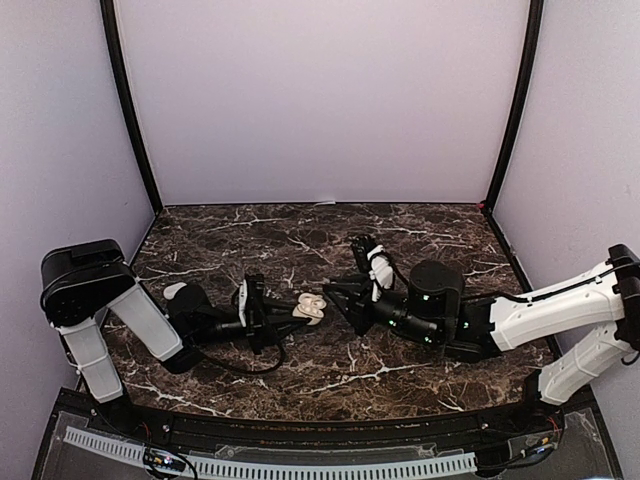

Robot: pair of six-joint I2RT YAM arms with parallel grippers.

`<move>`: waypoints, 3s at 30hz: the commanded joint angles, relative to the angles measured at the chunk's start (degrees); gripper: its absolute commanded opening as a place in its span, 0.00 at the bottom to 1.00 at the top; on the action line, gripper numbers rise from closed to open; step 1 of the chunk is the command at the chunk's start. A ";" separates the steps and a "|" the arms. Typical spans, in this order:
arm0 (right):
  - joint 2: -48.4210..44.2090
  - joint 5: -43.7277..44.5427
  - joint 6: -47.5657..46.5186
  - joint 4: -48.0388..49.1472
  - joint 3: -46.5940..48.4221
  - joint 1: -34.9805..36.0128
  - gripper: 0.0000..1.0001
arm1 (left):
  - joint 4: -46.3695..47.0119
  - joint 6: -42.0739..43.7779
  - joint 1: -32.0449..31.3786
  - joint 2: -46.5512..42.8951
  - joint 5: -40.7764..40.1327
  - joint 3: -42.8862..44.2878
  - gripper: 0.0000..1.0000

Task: Insert the wireless bluetooth earbuds into the charging case
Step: Place the right earbud in the right side groove of the charging case.

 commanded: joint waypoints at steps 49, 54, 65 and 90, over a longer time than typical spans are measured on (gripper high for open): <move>5.69 0.76 18.58 -7.70 5.76 -0.36 0.14 | 13.00 -4.52 -0.42 2.49 -1.49 4.55 0.00; 5.86 1.53 18.29 -11.47 7.52 -0.36 0.21 | 13.00 -4.32 -0.42 2.77 -1.58 4.50 0.00; 6.13 1.94 18.25 -17.35 10.84 -0.27 0.26 | 13.00 -4.50 -0.42 3.06 -1.67 4.43 0.00; -7.36 0.25 8.56 -19.29 5.29 -0.52 0.43 | 12.99 -5.46 -0.42 2.01 0.34 4.43 0.00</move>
